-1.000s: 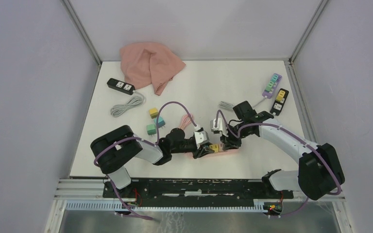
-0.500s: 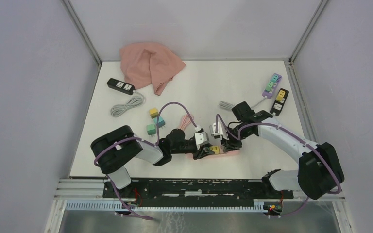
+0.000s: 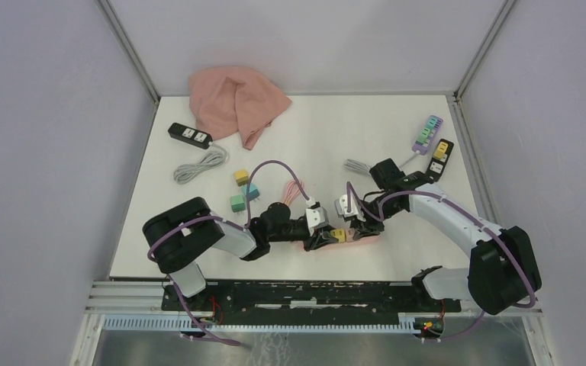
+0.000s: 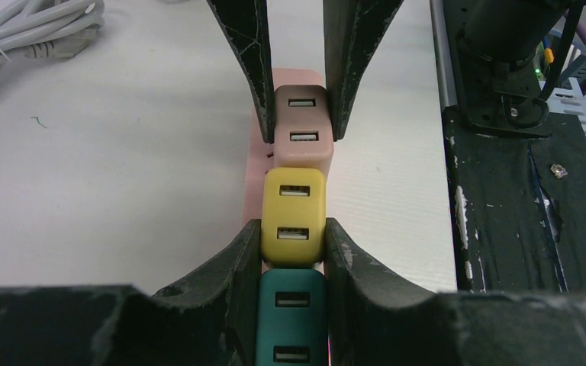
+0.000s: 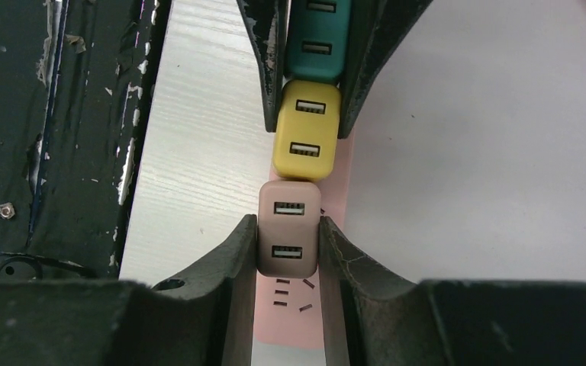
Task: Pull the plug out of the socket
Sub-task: Remove the plug from the socket.
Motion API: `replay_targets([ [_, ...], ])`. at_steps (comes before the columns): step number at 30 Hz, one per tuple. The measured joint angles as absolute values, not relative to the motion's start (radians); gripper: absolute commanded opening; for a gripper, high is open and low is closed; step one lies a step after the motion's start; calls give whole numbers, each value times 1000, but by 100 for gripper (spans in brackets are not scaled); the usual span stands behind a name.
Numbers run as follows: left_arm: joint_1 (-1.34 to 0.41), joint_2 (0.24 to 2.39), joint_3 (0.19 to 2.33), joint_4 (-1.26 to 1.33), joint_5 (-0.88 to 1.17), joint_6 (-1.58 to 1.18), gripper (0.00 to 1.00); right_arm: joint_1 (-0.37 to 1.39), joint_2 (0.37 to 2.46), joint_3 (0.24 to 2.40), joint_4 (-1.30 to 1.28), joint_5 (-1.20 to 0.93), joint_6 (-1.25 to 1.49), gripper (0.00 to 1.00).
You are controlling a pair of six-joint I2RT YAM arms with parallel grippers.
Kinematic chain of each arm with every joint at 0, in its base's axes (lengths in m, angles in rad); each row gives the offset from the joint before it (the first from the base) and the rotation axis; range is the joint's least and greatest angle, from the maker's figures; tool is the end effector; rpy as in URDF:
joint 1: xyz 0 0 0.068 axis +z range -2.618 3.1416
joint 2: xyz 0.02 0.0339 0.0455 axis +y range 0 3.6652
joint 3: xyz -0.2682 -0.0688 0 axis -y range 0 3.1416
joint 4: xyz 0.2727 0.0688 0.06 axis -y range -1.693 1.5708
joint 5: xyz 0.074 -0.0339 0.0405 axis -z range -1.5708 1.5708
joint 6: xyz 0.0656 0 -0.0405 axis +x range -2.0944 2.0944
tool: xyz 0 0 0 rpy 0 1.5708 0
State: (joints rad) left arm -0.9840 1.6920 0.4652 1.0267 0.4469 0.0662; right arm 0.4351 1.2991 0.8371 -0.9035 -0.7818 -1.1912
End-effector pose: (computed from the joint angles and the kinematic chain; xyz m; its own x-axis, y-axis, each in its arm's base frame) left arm 0.1599 -0.2916 0.1168 -0.0446 0.1749 -0.9836 0.9906 0.1354 -0.0209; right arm 0.2013 0.1445 0.1860 0.0698 -0.6944 -0.7162 -0.9837 -0.1673 0.0662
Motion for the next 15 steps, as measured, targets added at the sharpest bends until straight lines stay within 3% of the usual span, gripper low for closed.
replay_targets([
  [11,-976,1694,465,1026,447,49,3,434,1312,845,-816,-735,-949,0],
  [15,-977,1702,468,1042,448,49,3,403,1308,845,-850,-780,-1013,0],
])
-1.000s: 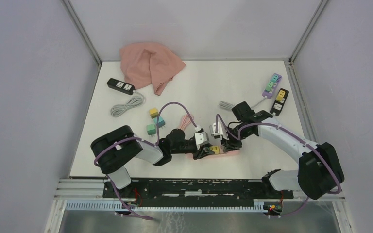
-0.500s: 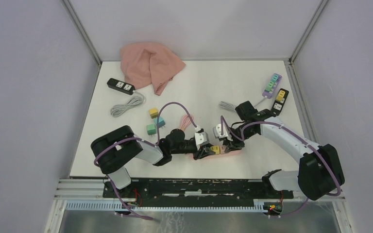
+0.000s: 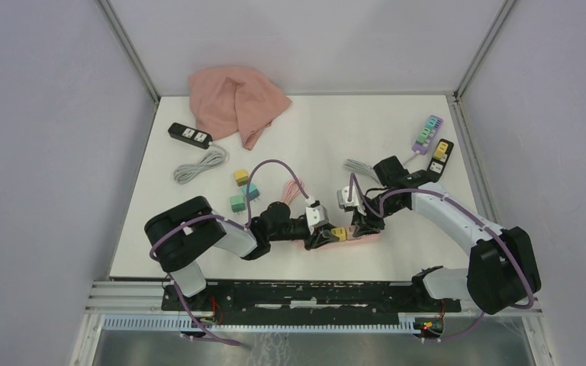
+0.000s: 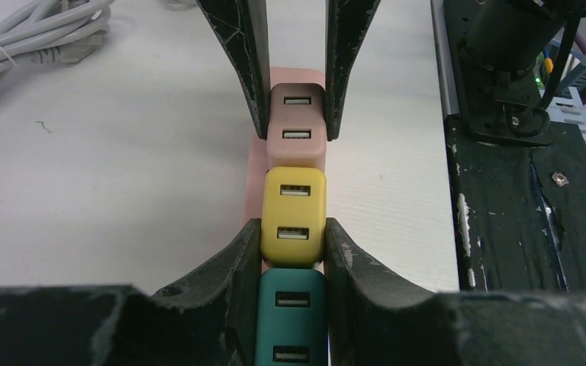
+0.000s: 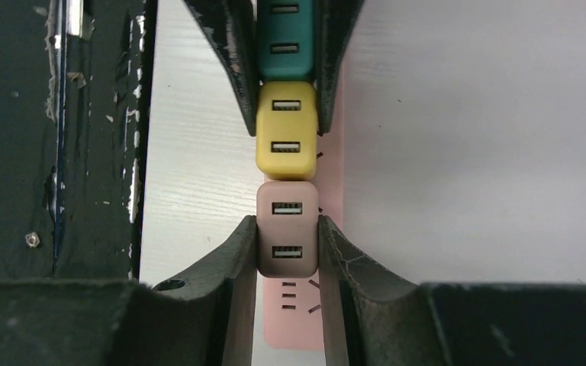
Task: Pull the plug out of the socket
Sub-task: Remove the plug from the socket.
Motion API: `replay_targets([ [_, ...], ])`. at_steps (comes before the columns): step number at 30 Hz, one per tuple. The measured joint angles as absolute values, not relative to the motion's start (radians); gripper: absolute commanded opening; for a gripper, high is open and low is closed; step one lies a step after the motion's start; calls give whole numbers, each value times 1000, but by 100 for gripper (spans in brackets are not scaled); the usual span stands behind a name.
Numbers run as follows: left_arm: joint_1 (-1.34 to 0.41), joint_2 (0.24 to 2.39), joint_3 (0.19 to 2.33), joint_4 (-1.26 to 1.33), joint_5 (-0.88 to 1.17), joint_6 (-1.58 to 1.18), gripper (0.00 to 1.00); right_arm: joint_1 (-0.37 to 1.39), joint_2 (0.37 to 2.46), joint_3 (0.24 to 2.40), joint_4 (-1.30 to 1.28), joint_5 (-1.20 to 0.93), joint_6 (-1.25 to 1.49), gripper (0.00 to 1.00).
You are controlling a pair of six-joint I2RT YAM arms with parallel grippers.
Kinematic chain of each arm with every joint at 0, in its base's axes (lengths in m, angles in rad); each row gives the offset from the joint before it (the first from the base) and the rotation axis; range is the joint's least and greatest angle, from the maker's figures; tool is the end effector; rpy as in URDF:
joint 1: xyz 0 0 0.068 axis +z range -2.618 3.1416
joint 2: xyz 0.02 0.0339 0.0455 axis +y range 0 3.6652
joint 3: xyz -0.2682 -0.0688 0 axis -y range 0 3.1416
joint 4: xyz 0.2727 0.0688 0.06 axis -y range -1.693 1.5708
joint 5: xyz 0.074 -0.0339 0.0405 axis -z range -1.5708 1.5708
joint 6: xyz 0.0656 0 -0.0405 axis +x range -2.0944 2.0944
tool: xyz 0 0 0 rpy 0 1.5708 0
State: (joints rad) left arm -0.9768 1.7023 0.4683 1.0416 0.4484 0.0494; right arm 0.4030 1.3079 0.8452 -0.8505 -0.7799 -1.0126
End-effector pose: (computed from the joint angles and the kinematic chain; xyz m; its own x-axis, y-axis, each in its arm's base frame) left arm 0.1626 -0.2915 0.1164 -0.0583 0.1658 -0.9844 0.9890 0.1437 -0.0343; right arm 0.2136 0.1412 0.1878 -0.0949 -0.6960 -0.7117 -0.9895 -0.0125 0.1441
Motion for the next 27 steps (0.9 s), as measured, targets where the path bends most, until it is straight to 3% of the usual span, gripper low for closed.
replay_targets([
  [5,-978,1720,469,1057,479,49,3,441,1313,845,-903,-781,-1133,0],
  [14,-976,1735,466,1089,469,46,3,395,1326,846,-846,-776,-971,0],
  [23,-979,1743,464,1110,484,45,3,421,1313,848,-936,-809,-1198,0],
  [27,-973,1750,462,1112,482,19,3,438,1325,850,-845,-775,-984,0],
])
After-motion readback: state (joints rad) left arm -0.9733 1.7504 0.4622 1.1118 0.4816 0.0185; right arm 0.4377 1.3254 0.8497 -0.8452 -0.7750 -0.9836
